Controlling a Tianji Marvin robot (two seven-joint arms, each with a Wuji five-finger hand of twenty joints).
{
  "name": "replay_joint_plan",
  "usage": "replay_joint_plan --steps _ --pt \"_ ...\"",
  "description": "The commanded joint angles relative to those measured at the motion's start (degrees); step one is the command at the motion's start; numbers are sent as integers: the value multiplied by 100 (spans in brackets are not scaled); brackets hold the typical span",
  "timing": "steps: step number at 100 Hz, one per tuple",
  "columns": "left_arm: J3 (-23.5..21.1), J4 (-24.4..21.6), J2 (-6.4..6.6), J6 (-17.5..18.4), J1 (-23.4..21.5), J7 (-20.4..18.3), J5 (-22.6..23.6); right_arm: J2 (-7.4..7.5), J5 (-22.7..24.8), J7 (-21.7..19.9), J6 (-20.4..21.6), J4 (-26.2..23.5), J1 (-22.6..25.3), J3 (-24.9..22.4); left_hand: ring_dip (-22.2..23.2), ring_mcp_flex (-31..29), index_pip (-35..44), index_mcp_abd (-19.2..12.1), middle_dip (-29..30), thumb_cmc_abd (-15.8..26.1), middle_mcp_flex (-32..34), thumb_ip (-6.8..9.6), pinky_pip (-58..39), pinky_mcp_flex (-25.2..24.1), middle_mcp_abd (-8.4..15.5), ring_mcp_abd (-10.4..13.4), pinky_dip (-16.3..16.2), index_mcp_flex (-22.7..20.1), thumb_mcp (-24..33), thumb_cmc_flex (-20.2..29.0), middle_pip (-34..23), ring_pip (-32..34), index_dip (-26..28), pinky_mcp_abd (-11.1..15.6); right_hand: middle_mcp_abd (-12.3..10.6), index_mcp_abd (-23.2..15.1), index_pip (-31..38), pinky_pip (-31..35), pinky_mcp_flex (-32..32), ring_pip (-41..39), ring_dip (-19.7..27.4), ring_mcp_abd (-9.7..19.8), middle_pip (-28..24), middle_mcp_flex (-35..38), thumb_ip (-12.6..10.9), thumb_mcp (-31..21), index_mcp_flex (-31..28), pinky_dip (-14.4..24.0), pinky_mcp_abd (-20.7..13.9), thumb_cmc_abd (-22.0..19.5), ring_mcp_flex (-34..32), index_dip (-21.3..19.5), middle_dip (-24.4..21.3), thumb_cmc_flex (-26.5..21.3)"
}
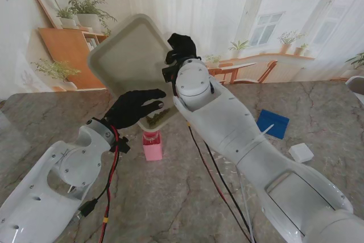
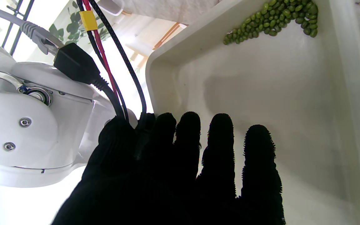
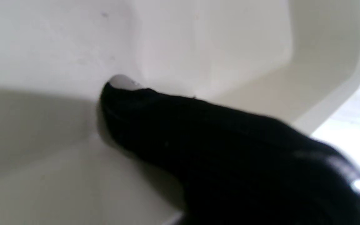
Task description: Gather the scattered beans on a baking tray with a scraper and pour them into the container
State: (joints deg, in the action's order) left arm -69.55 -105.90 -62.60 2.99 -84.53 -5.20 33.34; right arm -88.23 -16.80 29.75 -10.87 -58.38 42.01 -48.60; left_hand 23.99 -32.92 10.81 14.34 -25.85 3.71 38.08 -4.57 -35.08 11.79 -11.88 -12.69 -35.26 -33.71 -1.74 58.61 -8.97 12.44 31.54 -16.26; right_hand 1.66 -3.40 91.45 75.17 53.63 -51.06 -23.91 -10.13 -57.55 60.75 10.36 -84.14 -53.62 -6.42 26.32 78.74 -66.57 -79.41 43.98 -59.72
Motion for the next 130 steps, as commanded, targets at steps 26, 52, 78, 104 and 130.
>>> replay_joint_plan --steps 26,52,78,104,130 --pt "16 -2 -30 -21 -22 20 -25 -2 67 -52 152 -85 7 17 -41 88 -25 -10 47 4 32 213 40 -58 71 -21 64 -4 -72 75 88 -95 -52 61 -830 -118 272 2223 653 -1407 -533 836 -989 339 -308 -582 -143 423 -345 -270 -425 -45 396 -713" --pt "-12 -141 8 -92 50 -266 -193 -3 116 -20 201 -105 15 36 -43 98 -33 -16 51 14 29 216 43 -70 84 -15 62 9 -68 88 92 -101 -57 46 -830 -118 272 2219 652 -1406 -535 843 -988 339 -307 -582 -143 422 -337 -271 -425 -45 398 -713" --pt "-7 -216 30 -98 52 -393 -237 8 166 -17 243 -121 36 50 -46 88 -30 -14 53 6 43 215 47 -57 78 -26 61 -6 -71 85 91 -104 -59 27 -834 -118 272 2217 651 -1406 -534 844 -986 333 -304 -582 -143 422 -342 -274 -424 -45 401 -712" --pt "61 -244 37 -124 109 -514 -449 6 170 -8 245 -130 47 56 -51 89 -37 3 62 8 42 216 69 -59 72 -33 67 -3 -69 90 97 -109 -66 22 -834 -118 272 2217 651 -1407 -535 844 -985 333 -303 -582 -143 422 -347 -275 -425 -45 403 -712" --pt "172 -106 25 -113 160 -484 -512 10 164 4 234 -150 67 47 -52 87 -39 -1 64 7 45 216 72 -61 76 -45 64 0 -69 85 96 -110 -70 15 -834 -118 272 2214 651 -1407 -535 840 -984 333 -304 -582 -143 421 -342 -276 -425 -46 404 -713"
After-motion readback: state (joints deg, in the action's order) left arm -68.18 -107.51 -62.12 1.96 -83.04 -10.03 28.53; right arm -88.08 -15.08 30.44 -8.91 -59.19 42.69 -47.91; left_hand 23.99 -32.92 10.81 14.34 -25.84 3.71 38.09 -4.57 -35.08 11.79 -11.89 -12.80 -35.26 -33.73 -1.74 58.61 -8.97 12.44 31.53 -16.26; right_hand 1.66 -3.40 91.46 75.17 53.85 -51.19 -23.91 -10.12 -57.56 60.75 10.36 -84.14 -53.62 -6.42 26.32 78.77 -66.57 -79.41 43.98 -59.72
